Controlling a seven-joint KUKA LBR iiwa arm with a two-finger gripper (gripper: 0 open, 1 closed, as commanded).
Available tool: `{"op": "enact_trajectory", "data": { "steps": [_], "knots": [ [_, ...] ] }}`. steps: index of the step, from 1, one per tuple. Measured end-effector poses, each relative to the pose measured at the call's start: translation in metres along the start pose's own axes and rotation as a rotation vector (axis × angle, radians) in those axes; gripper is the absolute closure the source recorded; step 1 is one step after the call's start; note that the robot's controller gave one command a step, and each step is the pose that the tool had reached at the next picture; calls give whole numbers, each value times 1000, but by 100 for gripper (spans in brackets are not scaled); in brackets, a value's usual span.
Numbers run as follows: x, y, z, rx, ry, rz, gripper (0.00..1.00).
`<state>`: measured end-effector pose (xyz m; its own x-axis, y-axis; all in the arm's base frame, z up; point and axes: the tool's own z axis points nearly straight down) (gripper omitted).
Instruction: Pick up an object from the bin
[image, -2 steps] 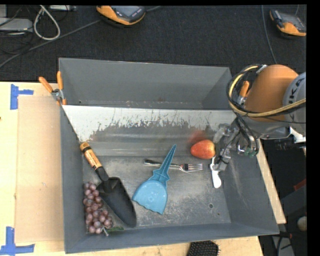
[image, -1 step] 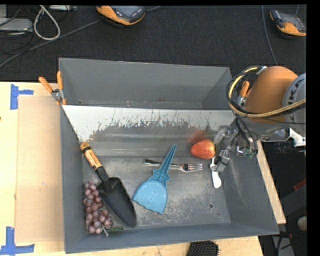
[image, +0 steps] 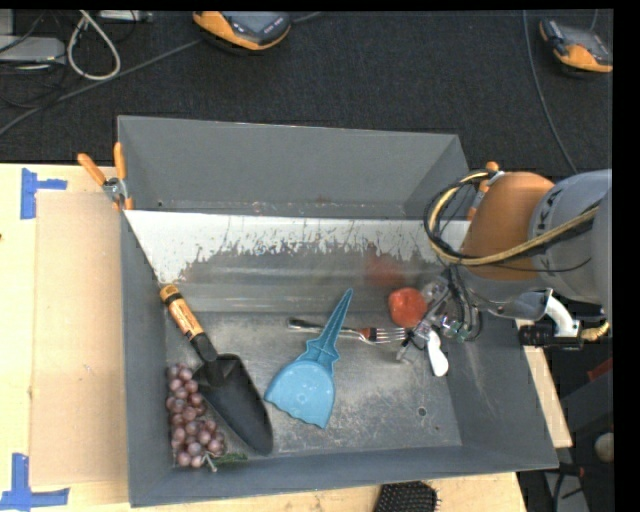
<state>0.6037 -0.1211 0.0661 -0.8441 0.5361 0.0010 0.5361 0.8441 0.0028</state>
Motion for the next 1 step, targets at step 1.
{"op": "enact_trajectory", "data": {
  "steps": [1],
  "knots": [
    [4,-11,-4,-3,-8,84,100]
  ]
}}
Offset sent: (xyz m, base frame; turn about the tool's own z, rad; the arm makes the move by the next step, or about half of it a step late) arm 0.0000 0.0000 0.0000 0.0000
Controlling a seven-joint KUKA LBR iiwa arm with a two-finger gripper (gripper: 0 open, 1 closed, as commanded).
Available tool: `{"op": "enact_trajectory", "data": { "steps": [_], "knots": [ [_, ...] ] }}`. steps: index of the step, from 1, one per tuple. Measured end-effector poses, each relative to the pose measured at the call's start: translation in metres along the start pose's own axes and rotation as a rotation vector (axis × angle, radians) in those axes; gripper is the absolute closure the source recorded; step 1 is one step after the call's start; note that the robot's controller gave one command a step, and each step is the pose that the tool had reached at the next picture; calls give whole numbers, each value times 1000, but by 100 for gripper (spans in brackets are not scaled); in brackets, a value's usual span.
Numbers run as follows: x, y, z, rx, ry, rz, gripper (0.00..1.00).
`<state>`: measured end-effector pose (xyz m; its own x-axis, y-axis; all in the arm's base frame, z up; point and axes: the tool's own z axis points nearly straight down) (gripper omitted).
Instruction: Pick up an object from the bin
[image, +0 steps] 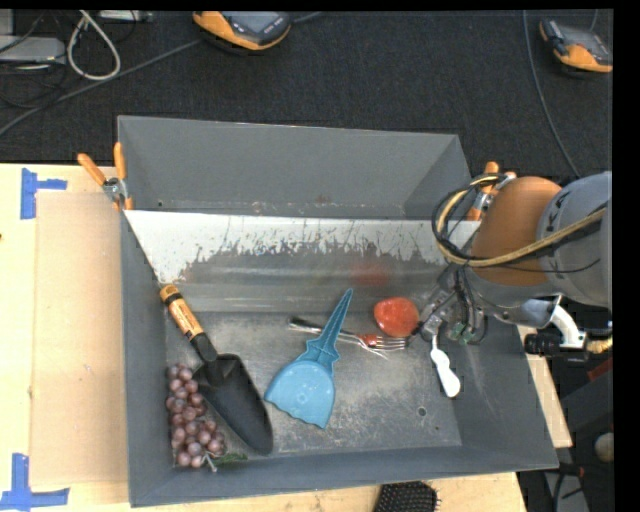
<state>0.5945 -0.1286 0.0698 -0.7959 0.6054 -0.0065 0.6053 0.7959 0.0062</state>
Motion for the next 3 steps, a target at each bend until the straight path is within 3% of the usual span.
{"op": "enact_trajectory", "data": {
  "steps": [2,3],
  "knots": [
    [1,0,-15,1,2,-2,100],
    [3,-1,-46,4,10,-3,100]
  ]
}}
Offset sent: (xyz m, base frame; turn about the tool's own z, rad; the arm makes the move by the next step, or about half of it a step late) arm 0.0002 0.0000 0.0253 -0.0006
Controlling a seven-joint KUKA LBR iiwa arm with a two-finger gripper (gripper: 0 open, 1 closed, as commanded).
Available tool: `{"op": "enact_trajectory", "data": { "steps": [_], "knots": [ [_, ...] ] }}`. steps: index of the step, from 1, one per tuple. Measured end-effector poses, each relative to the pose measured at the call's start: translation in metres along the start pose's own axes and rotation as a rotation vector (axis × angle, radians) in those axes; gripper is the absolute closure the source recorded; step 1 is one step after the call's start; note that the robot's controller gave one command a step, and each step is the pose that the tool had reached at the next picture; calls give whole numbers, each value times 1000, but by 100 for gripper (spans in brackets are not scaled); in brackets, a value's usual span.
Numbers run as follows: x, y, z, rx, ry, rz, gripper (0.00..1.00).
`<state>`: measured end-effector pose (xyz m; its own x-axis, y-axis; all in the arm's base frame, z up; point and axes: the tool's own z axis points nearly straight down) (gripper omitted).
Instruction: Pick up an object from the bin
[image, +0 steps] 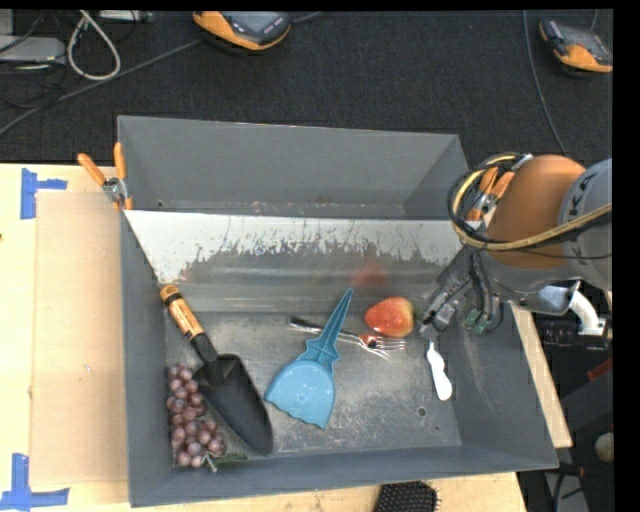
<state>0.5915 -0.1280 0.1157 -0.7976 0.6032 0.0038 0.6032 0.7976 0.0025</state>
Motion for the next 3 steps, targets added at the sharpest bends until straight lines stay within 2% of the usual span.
{"op": "enact_trajectory", "data": {
  "steps": [1,2,3],
  "knots": [
    [-2,1,-47,-4,-8,-1,100],
    [-1,1,-99,-2,-4,-3,100],
    [-2,2,-136,-5,-11,-4,100]
  ]
}}
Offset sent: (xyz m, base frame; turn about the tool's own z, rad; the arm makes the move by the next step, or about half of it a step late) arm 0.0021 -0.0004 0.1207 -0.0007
